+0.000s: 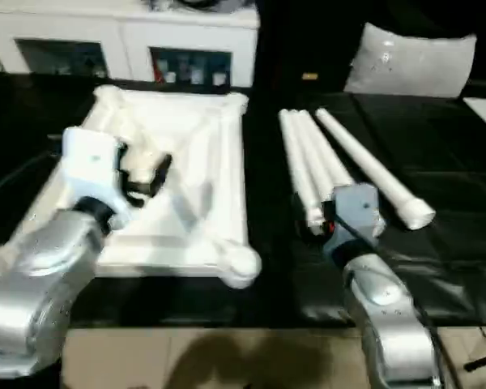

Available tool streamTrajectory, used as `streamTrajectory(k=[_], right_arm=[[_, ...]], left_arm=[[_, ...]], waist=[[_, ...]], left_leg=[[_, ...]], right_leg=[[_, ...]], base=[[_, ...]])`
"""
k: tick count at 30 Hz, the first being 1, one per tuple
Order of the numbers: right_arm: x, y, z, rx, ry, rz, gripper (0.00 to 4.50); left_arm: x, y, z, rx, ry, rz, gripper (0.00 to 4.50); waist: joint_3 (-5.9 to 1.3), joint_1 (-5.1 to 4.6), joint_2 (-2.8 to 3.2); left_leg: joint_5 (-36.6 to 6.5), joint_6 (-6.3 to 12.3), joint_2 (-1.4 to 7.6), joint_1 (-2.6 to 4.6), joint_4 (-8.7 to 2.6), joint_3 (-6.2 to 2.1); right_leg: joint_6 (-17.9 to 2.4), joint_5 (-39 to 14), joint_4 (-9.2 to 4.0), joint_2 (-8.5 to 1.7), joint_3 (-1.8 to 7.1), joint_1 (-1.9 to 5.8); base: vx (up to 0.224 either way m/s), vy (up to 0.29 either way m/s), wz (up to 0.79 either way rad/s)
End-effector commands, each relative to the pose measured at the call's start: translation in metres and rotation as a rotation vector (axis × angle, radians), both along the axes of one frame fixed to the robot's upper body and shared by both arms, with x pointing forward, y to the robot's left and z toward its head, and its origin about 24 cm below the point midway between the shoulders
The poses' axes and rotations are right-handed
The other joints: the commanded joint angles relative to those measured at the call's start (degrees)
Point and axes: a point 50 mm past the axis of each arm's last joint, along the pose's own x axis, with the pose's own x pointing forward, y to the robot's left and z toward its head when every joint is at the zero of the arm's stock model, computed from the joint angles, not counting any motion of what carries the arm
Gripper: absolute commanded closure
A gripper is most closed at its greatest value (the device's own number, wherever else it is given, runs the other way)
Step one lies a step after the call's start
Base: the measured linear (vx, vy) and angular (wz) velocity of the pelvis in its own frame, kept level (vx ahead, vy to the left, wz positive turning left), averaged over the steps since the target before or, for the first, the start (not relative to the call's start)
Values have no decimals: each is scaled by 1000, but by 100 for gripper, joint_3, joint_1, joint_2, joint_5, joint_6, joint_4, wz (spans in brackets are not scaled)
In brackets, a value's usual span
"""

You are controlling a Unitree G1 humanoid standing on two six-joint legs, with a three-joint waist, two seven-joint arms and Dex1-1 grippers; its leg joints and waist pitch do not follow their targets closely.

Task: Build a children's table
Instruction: Move table base

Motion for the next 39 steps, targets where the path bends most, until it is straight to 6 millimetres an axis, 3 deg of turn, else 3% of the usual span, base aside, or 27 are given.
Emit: streamTrajectory(k=[1, 2, 3, 4, 5, 6, 7, 8, 9, 10, 11, 12, 13, 14, 15, 16, 17, 18, 19, 20, 21, 24, 26, 28, 35, 38, 39], right_arm=[[2, 1, 4, 1, -19, 9, 0], [2, 2, 3, 8, -20, 12, 0], [2, 3, 1, 30, -7, 30, 0], [2, 4, 1, 41, -5, 37, 0], [1, 6, -2, 82, 24, 57, 0], [1, 9, -4, 134, 47, 92, 0], [1, 9, -4, 133, 49, 98, 0], [1, 10, -5, 131, 55, 121, 0], [0, 14, -7, 83, 63, 183, 0], [0, 15, -8, 75, 67, 199, 0], [0, 16, -8, 72, 67, 205, 0], [1, 18, -8, 51, 73, 248, 0], [2, 18, -9, 46, 74, 265, 0], [3, 20, -8, 35, 70, 303, 0], [4, 20, -8, 30, 66, 320, 0], [5, 21, -7, 15, 69, 351, 0], [6, 21, -6, -3, 68, 377, 0], [8, 21, -6, -13, 70, 395, 0], [10, 20, -4, -21, 67, 405, 0], [12, 19, -2, -25, 62, 409, 0], [12, 19, -2, -25, 62, 409, 0], [15, 15, 0, -50, 50, 440, 0], [15, 13, 0, -58, 51, 467, 0], [14, 13, -1, -61, 54, 489, 0], [12, 16, -3, -64, 68, 539, 0], [8, 18, -3, -71, 79, 605, 0], [8, 18, -3, -72, 81, 611, 0]], left_arm=[[-1, 0, 9, 6, -19, 3, 87], [-1, -2, 10, 8, -11, -8, 87], [-2, -3, 11, 21, -1, -26, 87], [2, 7, -12, 47, 43, -38, 87], [5, 24, -51, 99, 106, -73, 87], [2, 35, -74, 134, 141, -101, 87], [2, 36, -75, 135, 143, -105, 87], [0, 37, -78, 142, 148, -117, 87], [-4, 35, -80, 142, 156, -171, 87], [-5, 34, -80, 143, 157, -186, 87], [-5, 34, -80, 146, 160, -193, 87], [-6, 32, -82, 170, 186, -260, 87], [-7, 31, -83, 189, 198, -299, 87], [-7, 30, -86, 231, 217, -359, 87], [-8, 30, -87, 252, 224, -383, 87], [-6, 30, -91, 296, 224, -408, 116], [-4, 30, -96, 320, 222, -429, 123], [-1, 31, -101, 328, 211, -456, 123], [2, 31, -105, 334, 197, -478, 128], [5, 30, -107, 330, 182, -493, 143], [5, 30, -107, 330, 182, -493, 143], [18, 25, -104, 302, 160, -561, 159], [28, 23, -102, 299, 158, -605, 181], [37, 22, -101, 304, 167, -656, 198], [38, 29, -99, 319, 229, -862, 264], [55, 45, -103, 356, 288, -939, 282], [57, 47, -103, 359, 297, -950, 292]], waist=[[-250, 98, -109], [-149, 120, 201], [-176, 52, 236], [-231, 40, 304], [-277, -7, 318], [-165, 11, 240], [-157, 15, 156], [-118, 144, 135], [-139, 201, 115], [-191, 269, 213], [-206, 294, 286], [-191, 276, 394], [-180, 282, 445], [-119, 299, 463], [-26, 357, 274], [-10, 439, 32], [-9, 490, 61], [-1, 545, 61], [-51, 571, 106], [-71, 546, 194], [-135, 488, 272], [-206, 415, 381], [-187, 447, 360], [-189, 454, 326], [-304, 414, 322], [-285, 439, 334], [-294, 464, 395]], left_leg=[[106, -300, -304, -131, -168, 88], [135, 10, 198, 27, -811, -214], [261, 209, 402, 10, -978, -344], [157, 335, 772, 110, -1137, -589], [-195, 663, 1193, 276, -1318, -761], [-563, 638, 999, 134, -1348, -719], [-704, 328, 720, 78, -1247, -532], [-404, -228, 125, 179, -901, -167], [-128, -328, 3, 259, -850, -54], [-101, -268, 145, 332, -1067, -75], [-153, -210, 335, 400, -1187, -156], [-606, -15, 958, 499, -1432, -438], [-998, 48, 1303, 482, -1605, -576], [-1792, -82, 1461, 457, -1852, -548], [-2314, -519, 1065, 460, -1749, -320], [-1227, -727, 150, 558, -991, 2], [-440, -619, 116, 478, -818, -3], [147, -449, 83, 388, -821, -8], [195, -459, 111, 388, -972, -4], [-10, -448, 235, 401, -1225, -26], [-336, -431, 420, 525, -1325, -82], [-608, -395, 754, 448, -1487, -217], [-925, -544, 653, 557, -1455, -109], [-660, -520, 628, 433, -1474, -98], [402, -200, 650, 321, -1371, -77], [510, 92, 560, 315, -1335, -35], [413, 42, 577, 358, -1338, -38]], right_leg=[[-1099, 90, -873, -746, 308, 508], [150, -1359, -1126, -891, 315, 530], [510, -1533, -1019, -689, 190, 496], [745, -1574, -844, -573, 124, 511], [799, -1190, -476, -684, 186, 430], [670, -1310, -561, -893, 392, 439], [761, -1941, -791, -1012, 468, 484], [1417, -3832, -1145, -1045, 419, 463], [1691, -4756, -1275, -850, 302, 368], [1647, -4169, -1295, -626, 171, 379], [1511, -3530, -1294, -558, 61, 401], [1026, -2284, -1095, -542, -47, 441], [716, -1632, -693, -579, 3, 498], [263, -659, -91, -691, 193, 407], [91, -1062, -287, -793, 474, 320], [794, -4028, -1073, -1031, 589, 209], [975, -4897, -1150, -1168, 717, 293], [1155, -5471, -1239, -1047, 636, 290], [1150, -5219, -1191, -939, 557, 336], [1083, -4401, -1126, -685, 330, 343], [900, -3533, -1093, -611, 217, 332], [101, -1633, -872, -767, 212, 468], [-44, -1972, -964, -843, 243, 430], [-87, -2017, -942, -881, 240, 536], [-577, -341, -674, -933, 292, 558], [-348, -436, -754, -844, 256, 520], [-280, -604, -756, -841, 248, 508]], base=[[-31, -141, -6], [-31, -141, -6], [-53, -109, -2], [-41, -105, -5], [-41, -105, -5], [-46, -103, -8], [-49, -79, -10], [-49, -79, -10], [-54, -85, -5], [-67, -87, 1], [-67, -87, 1], [0, 0, 0], [0, 0, 0], [0, 0, 0], [0, 0, 0], [0, 0, 0], [0, 0, 0], [0, 0, 0], [0, 0, 0], [0, 0, 0], [0, 0, 0], [0, 0, 0], [0, 0, 0], [0, 0, 0], [0, 0, 0], [0, 0, 0], [0, 0, 0]])
